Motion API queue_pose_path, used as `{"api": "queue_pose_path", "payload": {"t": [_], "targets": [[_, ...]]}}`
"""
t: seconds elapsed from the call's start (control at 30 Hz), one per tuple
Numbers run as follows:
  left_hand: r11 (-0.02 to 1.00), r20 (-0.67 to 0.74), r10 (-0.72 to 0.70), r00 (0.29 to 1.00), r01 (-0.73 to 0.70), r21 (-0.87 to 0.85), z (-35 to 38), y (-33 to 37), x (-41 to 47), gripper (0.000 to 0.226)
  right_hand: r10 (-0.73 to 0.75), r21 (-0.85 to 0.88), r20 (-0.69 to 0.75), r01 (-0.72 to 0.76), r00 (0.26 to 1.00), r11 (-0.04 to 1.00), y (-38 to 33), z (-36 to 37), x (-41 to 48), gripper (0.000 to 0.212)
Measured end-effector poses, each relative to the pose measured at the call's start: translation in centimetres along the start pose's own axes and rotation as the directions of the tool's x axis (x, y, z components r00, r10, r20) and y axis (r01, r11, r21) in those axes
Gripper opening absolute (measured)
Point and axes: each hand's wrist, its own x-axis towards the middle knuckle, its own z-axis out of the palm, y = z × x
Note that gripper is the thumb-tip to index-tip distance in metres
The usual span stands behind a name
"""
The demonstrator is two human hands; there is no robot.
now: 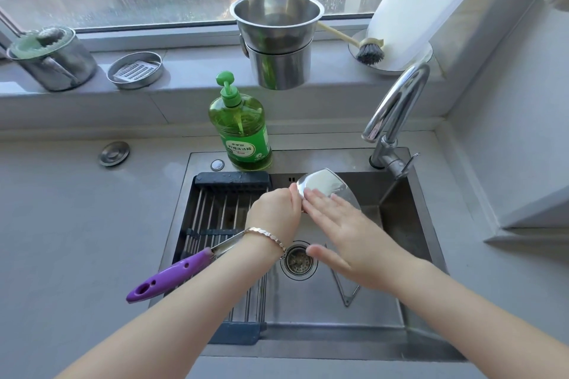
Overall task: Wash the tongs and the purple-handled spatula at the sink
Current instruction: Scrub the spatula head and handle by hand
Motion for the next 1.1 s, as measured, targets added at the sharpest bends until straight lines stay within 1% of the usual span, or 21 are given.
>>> {"api": "queue_pose_path", "payload": {"t": [0.03,0.07,0.1,0.13,0.17,0.2,0.27,0.3,0.4,0.5,0.57,0.6,0.63,0.7,0.77,0.8,0.87,0.93,1.0,1.03,1.1], "targets": [[1.000,0.014,0.004,1.000,-0.004,0.001,0.0,0.1,0.0,0.050,0.028,0.067,-0.018,-0.027,0.999,0.997,0.8,0.1,0.1,0.086],[1.000,0.030,0.007,1.000,-0.007,-0.002,0.0,0.1,0.0,0.050,0.134,0.173,0.018,-0.136,0.991,0.975,1.7,-0.1,0.2,0.087],[1.000,0.048,0.014,0.999,-0.013,-0.007,0.0,0.0,-0.1,0.049,0.288,0.300,0.061,-0.293,0.956,0.908,2.8,-0.1,0.2,0.082],[1.000,0.067,0.026,0.997,-0.025,-0.018,0.0,0.0,-0.2,0.048,0.447,0.431,0.119,-0.452,0.887,0.781,3.5,-0.3,0.2,0.070],[0.998,0.086,0.045,0.995,-0.042,-0.036,0.0,-0.1,-0.4,0.047,0.568,0.592,0.147,-0.532,0.810,0.606,4.2,-0.4,0.2,0.052],[0.997,0.113,0.056,0.992,-0.050,-0.060,0.0,0.0,-0.5,0.045,0.636,0.755,0.201,-0.531,0.745,0.384,4.7,-0.8,0.3,0.038],[0.992,0.171,0.074,0.983,-0.054,-0.118,-0.2,0.3,-0.7,0.039,0.569,0.887,0.416,-0.456,0.709,-0.079,5.0,-1.2,0.7,0.025],[0.989,0.198,0.107,0.974,-0.085,-0.118,-0.3,0.4,-0.7,0.039,0.521,0.874,0.480,-0.434,0.706,-0.218,4.9,-1.3,0.9,0.019],[0.982,0.333,0.176,0.926,-0.141,-0.127,-0.7,-0.4,-0.4,0.041,0.585,0.842,0.531,-0.461,0.613,-0.281,5.2,-0.6,1.1,0.013],[0.962,0.484,0.117,0.867,-0.220,0.161,-1.2,-3.1,-0.2,0.047,0.687,0.850,0.515,-0.410,0.513,-0.331,6.9,-0.2,0.5,0.014],[0.964,0.510,0.044,0.859,-0.171,0.204,-1.3,-5.1,-0.3,0.041,0.743,0.846,0.521,-0.374,0.421,-0.380,8.0,-0.2,-0.3,0.016],[0.978,0.492,0.035,0.870,-0.130,0.161,-1.2,-5.8,-0.5,0.039,0.776,0.858,0.490,-0.374,0.397,-0.351,8.2,0.1,-0.6,0.021],[0.985,0.458,0.043,0.888,-0.114,0.130,-1.0,-6.1,-0.7,0.038,0.817,0.869,0.424,-0.429,0.390,-0.245,8.1,0.2,-0.7,0.028],[0.985,0.399,0.056,0.915,-0.117,0.129,-0.4,-6.2,-1.2,0.040,0.874,0.786,0.189,-0.602,0.448,0.139,7.7,0.8,-0.8,0.032],[0.980,0.372,0.046,0.927,-0.114,0.165,0.1,-5.9,-1.6,0.044,0.811,0.530,0.002,-0.688,0.585,0.495,6.8,1.2,-0.5,0.052],[0.972,0.368,0.039,0.929,-0.121,0.202,0.3,-5.7,-1.7,0.047,0.730,0.379,0.014,-0.679,0.684,0.629,6.1,1.3,-0.2,0.066],[0.951,0.366,0.042,0.929,-0.150,0.270,0.6,-5.1,-1.9,0.051,0.529,0.139,0.032,-0.528,0.848,0.838,4.0,1.4,0.5,0.084],[0.942,0.350,0.046,0.936,-0.157,0.296,0.7,-4.5,-2.0,0.052,0.303,-0.054,0.046,-0.301,0.952,0.952,2.6,1.8,0.5,0.084],[0.943,0.323,0.045,0.945,-0.147,0.299,0.7,-4.4,-1.9,0.050,0.182,-0.122,0.064,-0.173,0.981,0.977,2.5,2.3,-0.2,0.075],[0.941,0.314,0.046,0.948,-0.147,0.306,0.5,-4.5,-1.9,0.049,0.168,-0.108,0.075,-0.159,0.983,0.981,2.8,2.0,-0.6,0.073],[0.937,0.304,0.052,0.951,-0.152,0.315,0.1,-4.8,-2.1,0.049,0.215,0.030,-0.022,-0.214,0.976,0.976,4.3,1.2,-1.3,0.080]]}}
